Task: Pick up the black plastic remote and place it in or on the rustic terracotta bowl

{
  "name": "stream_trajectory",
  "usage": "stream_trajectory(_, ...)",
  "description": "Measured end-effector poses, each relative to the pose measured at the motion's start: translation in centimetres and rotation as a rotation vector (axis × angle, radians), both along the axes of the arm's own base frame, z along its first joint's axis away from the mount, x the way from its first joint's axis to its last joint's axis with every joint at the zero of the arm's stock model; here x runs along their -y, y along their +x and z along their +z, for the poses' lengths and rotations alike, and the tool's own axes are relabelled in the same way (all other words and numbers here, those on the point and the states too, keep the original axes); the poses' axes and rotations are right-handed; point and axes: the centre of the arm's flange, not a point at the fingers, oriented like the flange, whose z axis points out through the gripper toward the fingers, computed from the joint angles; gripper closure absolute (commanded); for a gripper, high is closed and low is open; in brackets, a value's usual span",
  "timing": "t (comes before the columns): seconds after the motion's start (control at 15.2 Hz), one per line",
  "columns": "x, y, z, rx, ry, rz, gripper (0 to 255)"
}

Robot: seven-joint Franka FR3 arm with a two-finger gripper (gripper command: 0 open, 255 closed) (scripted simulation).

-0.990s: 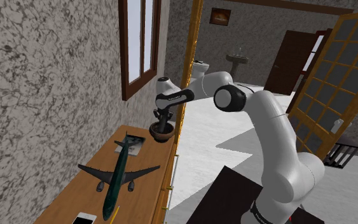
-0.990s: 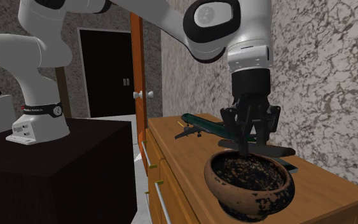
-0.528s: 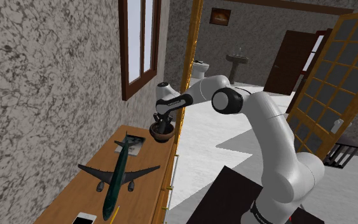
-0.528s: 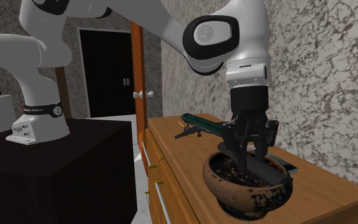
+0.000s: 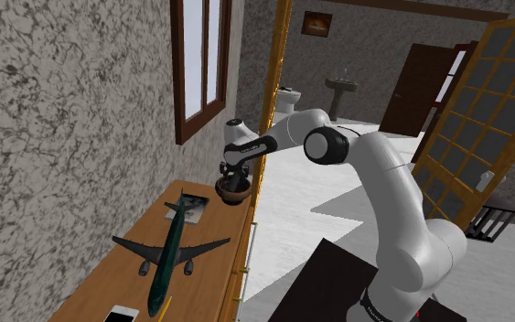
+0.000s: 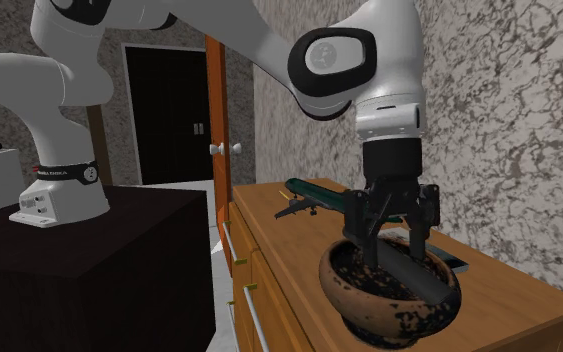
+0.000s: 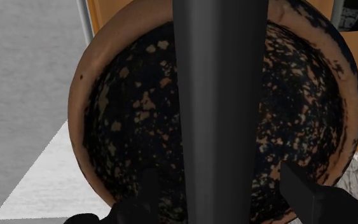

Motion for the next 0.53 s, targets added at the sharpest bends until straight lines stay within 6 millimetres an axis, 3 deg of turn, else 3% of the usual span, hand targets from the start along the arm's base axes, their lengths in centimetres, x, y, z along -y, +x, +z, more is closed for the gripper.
stream_trajectory(0.26,0.0,0.0,0.0,0.0,0.0,0.0,0)
stream_trajectory(0.53,-0.9,-0.2,3.6,0.001,0.0,0.0,0)
